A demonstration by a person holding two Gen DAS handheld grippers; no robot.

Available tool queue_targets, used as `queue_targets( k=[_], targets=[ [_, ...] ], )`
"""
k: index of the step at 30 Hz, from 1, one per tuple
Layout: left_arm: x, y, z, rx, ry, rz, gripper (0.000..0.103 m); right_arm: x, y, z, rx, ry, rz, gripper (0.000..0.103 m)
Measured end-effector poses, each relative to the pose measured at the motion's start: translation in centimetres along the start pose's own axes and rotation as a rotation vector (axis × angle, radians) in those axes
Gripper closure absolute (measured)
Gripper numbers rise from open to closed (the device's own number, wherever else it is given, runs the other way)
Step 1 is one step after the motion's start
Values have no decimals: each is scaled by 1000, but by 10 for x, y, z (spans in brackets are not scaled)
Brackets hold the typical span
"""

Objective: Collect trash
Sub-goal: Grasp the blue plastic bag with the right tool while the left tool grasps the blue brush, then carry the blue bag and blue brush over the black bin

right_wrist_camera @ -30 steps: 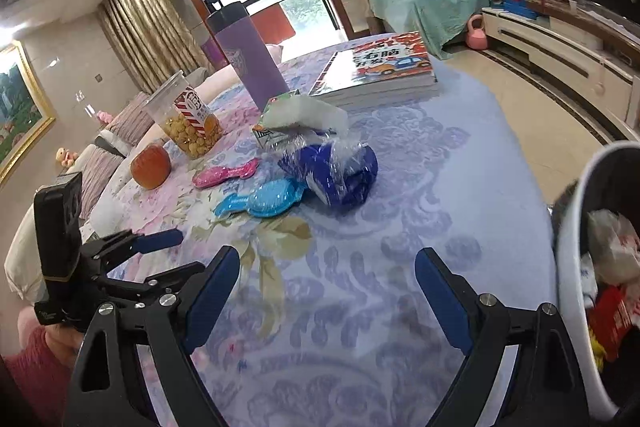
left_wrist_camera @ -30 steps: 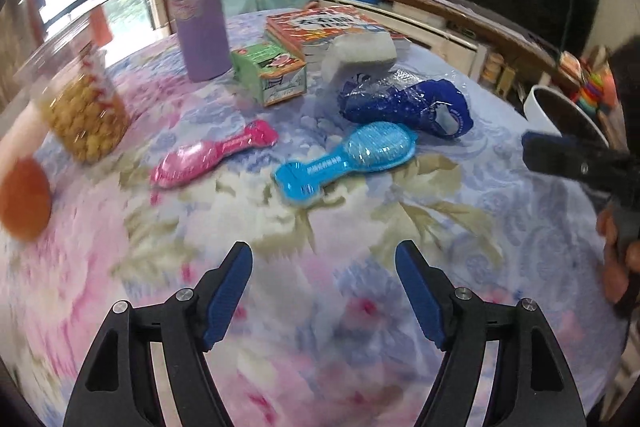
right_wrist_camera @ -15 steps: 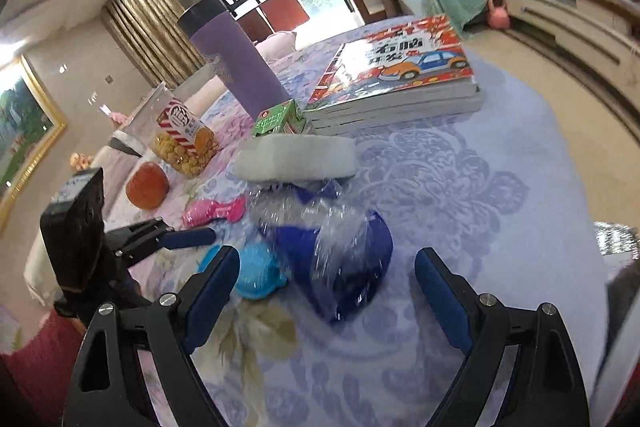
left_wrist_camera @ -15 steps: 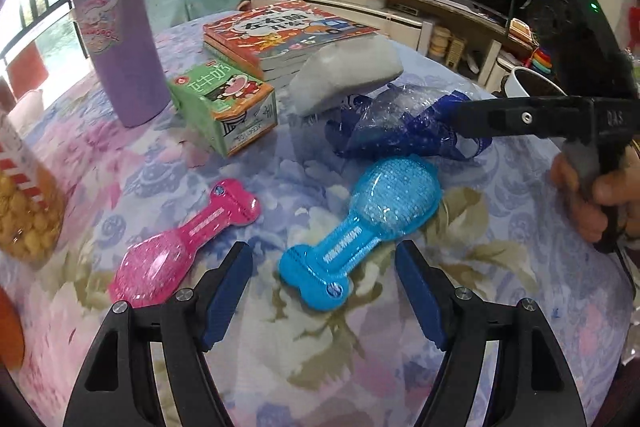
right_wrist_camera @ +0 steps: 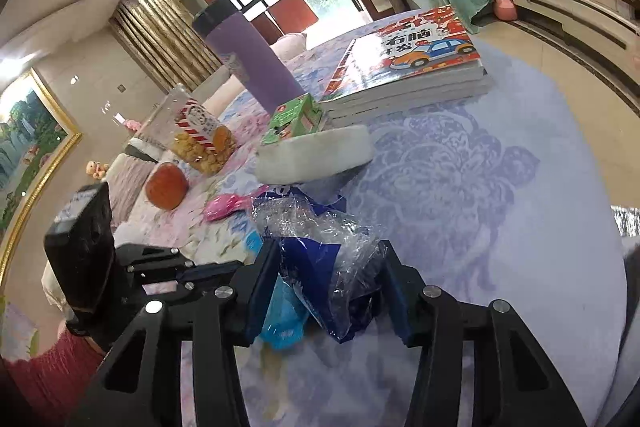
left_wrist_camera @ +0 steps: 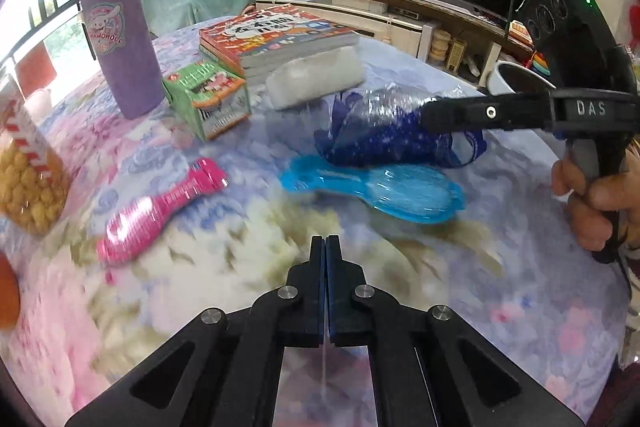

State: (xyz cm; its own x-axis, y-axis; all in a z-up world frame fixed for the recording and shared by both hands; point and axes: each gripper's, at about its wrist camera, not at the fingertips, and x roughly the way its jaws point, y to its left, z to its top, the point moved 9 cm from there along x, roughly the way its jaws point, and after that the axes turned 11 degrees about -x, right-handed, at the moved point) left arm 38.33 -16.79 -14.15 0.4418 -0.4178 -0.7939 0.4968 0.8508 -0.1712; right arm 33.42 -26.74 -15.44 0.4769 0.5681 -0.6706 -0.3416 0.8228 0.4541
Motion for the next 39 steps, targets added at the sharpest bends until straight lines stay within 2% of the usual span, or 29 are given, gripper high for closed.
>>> queue_targets(
  k=[3,6,7,8,10,13,16,18,21,25,26,28,29,34,39],
  targets=[
    [-9,-7,-15,-67,21,-30,103,-13,2,-11,21,-2,-1,54],
    [-16,-11,-23,-139,31,-46,96,-26,7,-28,58,4,33,54],
    [-19,-12,-23,-155,29,-47,85,-31,8,-32,60,1,24,54],
    [-21,-14,-23,-175,20,-45,69,-36,9,-36,59,-5,12,54],
    [-25,-19,-23,-213,10,-43,48,-52,7,-42,65,-32,-16,54],
    [-30,-34,-20,-244,-12,-43,47,-76,-1,-47,98,-79,-51,54],
    [-30,-43,-15,-291,-29,-25,37,-97,-10,-52,113,-113,-88,54],
    [-24,-44,-12,-337,-32,16,36,-106,-15,-54,125,-126,-102,54],
    [-7,-44,-11,-415,6,66,37,-120,-22,-60,143,-146,-126,54],
    [0,-54,-6,-384,-23,169,38,-128,-26,-68,167,-160,-145,54],
    [0,-56,-6,-374,-30,186,48,-130,-27,-69,171,-162,-147,54],
    [1,-61,-8,-353,-40,199,56,-133,-28,-73,178,-168,-150,54],
    [-1,-64,-9,-351,-41,189,61,-134,-28,-74,180,-171,-153,54],
    [-15,-79,-21,-317,-34,95,61,-141,-27,-83,182,-184,-163,54],
    [-33,-93,-51,-217,31,2,60,-138,-16,-94,134,-161,-197,54]
  ],
)
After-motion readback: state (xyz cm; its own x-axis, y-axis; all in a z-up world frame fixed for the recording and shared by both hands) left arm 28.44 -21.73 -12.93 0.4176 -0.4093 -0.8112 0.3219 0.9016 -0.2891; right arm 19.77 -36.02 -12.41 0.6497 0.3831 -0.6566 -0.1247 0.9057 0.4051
